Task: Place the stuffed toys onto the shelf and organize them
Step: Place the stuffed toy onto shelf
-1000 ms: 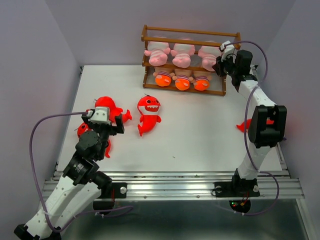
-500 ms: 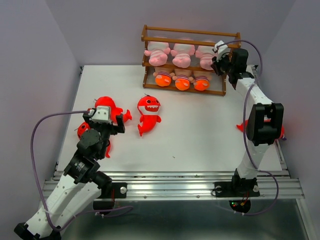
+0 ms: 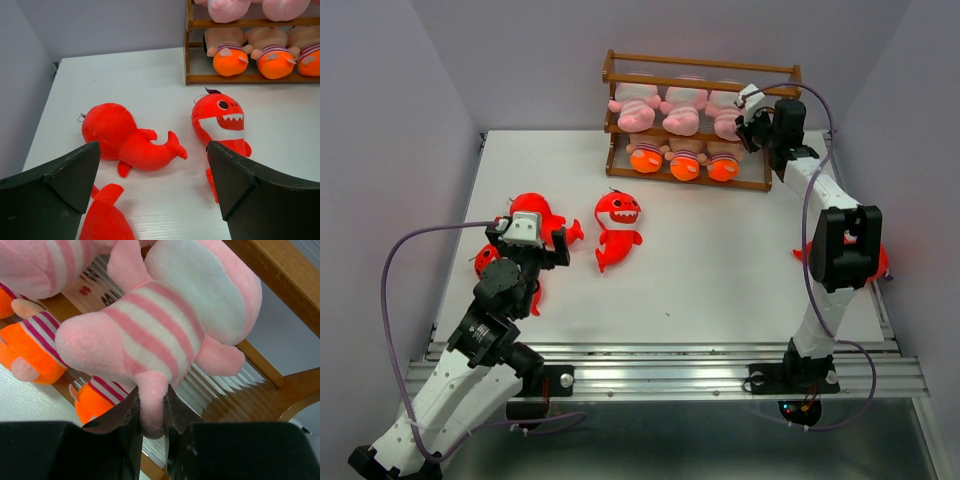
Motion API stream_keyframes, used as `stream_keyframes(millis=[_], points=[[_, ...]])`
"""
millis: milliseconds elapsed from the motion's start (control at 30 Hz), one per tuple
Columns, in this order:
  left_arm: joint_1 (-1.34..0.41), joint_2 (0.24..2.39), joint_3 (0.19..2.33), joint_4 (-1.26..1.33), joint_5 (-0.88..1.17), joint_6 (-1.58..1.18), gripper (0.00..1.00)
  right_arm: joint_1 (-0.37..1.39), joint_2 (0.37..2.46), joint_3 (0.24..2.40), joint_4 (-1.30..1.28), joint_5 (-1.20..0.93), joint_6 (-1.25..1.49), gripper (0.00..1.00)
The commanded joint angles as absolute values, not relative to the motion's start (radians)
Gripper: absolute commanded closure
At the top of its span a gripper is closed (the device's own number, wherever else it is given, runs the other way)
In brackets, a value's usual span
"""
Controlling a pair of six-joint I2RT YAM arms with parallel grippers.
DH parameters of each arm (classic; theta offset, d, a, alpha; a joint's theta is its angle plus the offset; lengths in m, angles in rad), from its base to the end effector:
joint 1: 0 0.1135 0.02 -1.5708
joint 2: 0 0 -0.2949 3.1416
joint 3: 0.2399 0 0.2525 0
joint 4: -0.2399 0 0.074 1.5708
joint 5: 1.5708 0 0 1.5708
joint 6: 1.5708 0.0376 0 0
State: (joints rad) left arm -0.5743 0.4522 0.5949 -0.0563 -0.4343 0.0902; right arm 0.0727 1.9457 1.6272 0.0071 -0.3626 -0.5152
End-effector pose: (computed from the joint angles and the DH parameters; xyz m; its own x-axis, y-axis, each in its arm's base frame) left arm 0.0898 -0.0392 0.3460 0.0849 0.0424 -0.9955 0.1338 0.9896 0.0536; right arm 0.4814 0.0484 0.3346 -0.0665 -0.4667 -0.8819 -0.5027 0.7792 -0.3744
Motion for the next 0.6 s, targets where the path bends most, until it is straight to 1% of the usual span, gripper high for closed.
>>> stream_keyframes(millis=[0,233,567], points=[[-0.572,0.449,0.580,-0.009,-0.445,0.104,0.01,0.074,1.918,1.608,0.087,-0.310,-0.505,0.80],[-0.574,0.446,0.580,-0.008,-0.445,0.104,0.01,0.074,1.899,1.574,0.110,-0.281,-0.499,0.82],[-0.572,0.446,0.581,-0.008,-0.440,0.104,0.01,0.074,1.850,1.509,0.158,-0.290,-0.471,0.80]])
